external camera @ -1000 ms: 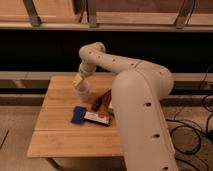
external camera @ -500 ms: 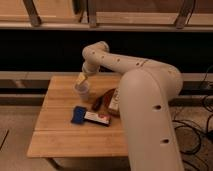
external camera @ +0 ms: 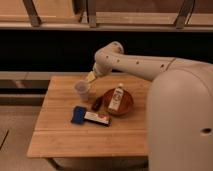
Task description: Drag the pepper across the table
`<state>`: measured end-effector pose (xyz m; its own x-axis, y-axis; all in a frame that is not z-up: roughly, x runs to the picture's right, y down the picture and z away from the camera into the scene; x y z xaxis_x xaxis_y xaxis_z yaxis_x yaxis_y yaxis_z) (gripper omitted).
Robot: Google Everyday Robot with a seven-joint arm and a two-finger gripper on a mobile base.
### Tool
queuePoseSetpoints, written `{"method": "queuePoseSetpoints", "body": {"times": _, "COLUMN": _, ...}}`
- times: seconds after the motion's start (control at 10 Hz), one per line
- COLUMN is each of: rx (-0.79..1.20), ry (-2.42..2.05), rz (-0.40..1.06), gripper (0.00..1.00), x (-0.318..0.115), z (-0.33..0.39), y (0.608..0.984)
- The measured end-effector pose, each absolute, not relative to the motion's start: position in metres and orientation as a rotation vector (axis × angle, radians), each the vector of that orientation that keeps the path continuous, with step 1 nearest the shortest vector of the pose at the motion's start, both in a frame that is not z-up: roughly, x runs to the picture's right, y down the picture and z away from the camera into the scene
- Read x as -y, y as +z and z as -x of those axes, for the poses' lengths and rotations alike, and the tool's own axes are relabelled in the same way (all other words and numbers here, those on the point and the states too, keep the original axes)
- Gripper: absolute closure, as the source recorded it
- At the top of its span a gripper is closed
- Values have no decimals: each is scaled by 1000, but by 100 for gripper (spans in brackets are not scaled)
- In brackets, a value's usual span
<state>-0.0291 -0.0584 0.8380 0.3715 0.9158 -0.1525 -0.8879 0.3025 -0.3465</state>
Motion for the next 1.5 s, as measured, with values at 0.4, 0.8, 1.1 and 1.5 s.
{"method": "queuePoseSetpoints", "body": {"times": 0.4, "rx": 86, "ry": 1360, "rz": 587, "gripper": 20, "x": -29, "z": 41, "y": 866}}
{"method": "queuePoseSetpoints", "body": {"times": 0.8, "rx": 76, "ry": 1207, "rz": 683, "gripper": 20, "x": -77, "z": 87, "y": 872}}
{"method": "queuePoseSetpoints", "body": {"times": 1.1, "rx": 71, "ry": 1089, "rz": 693, "gripper": 20, "x": -87, "z": 114, "y": 864}}
{"method": "queuePoseSetpoints", "body": {"times": 1.5, "rx": 28, "ry": 1007, "rz": 774, "gripper": 20, "x": -113, "z": 137, "y": 884}}
